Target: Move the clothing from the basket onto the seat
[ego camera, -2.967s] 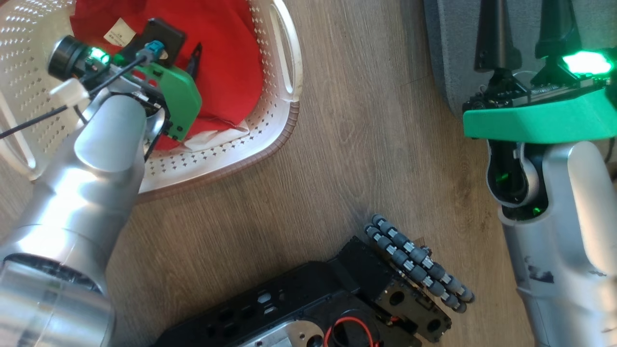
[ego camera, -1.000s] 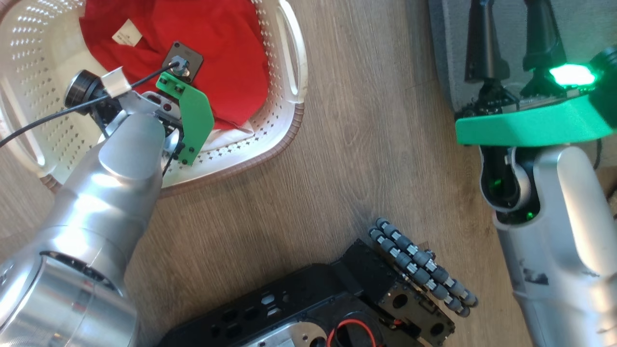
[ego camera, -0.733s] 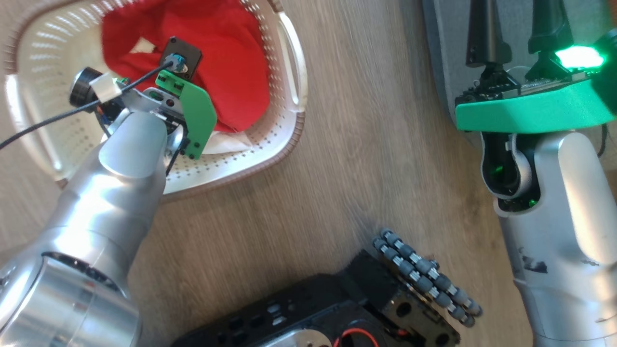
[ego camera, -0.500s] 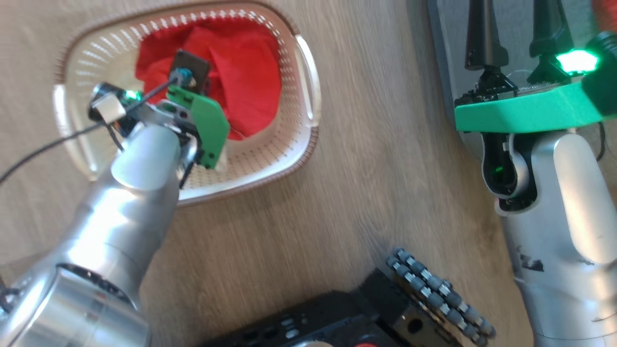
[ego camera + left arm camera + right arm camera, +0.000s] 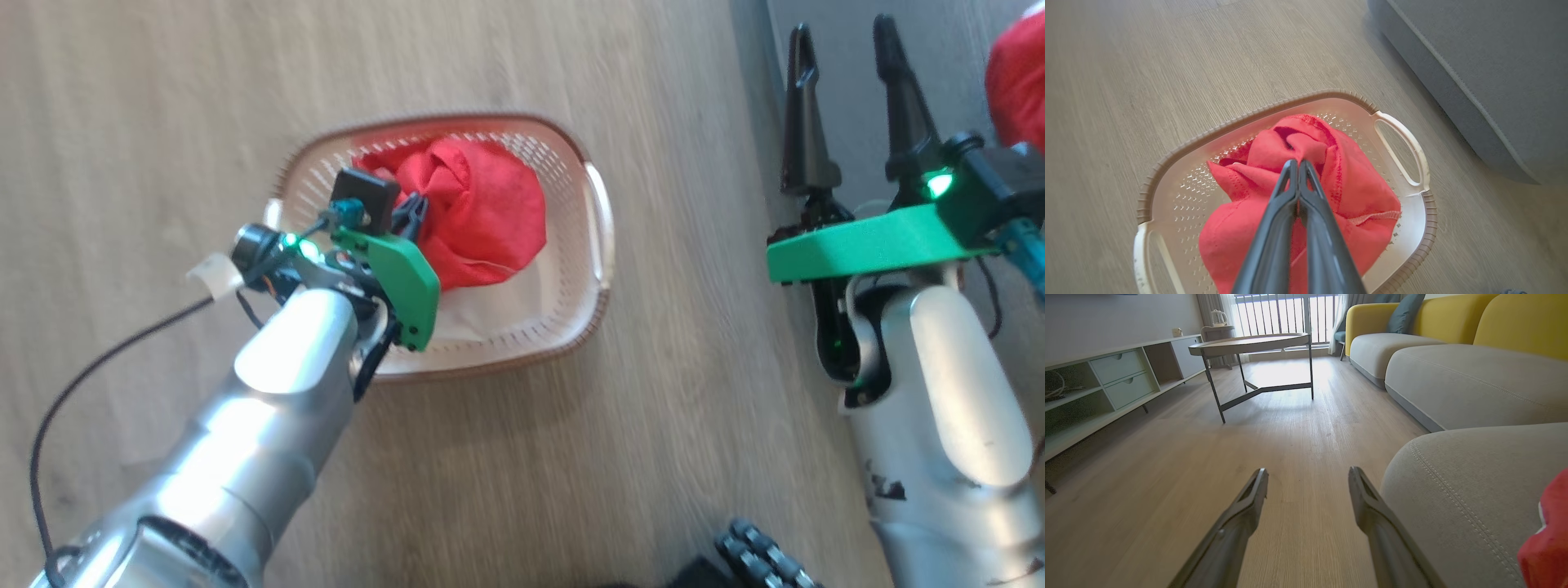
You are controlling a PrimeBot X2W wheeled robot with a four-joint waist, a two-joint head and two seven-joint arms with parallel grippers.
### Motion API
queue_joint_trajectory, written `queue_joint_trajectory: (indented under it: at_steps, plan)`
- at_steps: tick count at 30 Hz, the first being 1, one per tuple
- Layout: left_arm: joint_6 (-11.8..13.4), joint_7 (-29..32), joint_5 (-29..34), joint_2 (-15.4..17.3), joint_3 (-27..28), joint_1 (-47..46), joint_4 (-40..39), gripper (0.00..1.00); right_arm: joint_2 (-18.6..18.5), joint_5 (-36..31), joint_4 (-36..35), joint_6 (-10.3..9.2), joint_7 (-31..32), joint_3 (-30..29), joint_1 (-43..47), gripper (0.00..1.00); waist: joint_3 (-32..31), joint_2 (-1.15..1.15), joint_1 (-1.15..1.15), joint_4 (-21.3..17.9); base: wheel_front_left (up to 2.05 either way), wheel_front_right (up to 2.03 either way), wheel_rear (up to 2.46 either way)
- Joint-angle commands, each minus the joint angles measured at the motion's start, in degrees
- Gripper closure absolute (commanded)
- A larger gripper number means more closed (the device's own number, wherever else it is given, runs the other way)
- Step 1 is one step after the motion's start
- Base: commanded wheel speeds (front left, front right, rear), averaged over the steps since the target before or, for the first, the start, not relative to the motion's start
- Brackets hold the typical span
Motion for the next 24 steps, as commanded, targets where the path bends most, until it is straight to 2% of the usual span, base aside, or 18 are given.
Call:
queue_joint_trajectory:
  at_steps: [1,18,24]
  plan:
    - [0.6,-0.9,-1.4,0.3,0.4,0.8,-2.1,1.0,0.4,-0.5,-1.2,0.4,-0.3,0.8,1.7,0.0,-5.0,0.0,0.0,3.8,0.0,0.0,0.0]
    - [2.9,-3.2,-9.6,0.3,-3.1,5.7,-8.7,1.0,-0.6,-0.7,3.1,0.4,-0.3,0.3,8.5,0.0,-18.8,0.0,0.0,8.5,0.0,0.0,0.0]
    - [3.9,-3.3,-8.9,0.3,-0.6,6.2,-12.7,1.0,-0.6,-0.3,4.1,0.4,-0.3,0.0,11.5,0.0,-23.1,0.0,0.0,9.3,0.0,0.0,0.0]
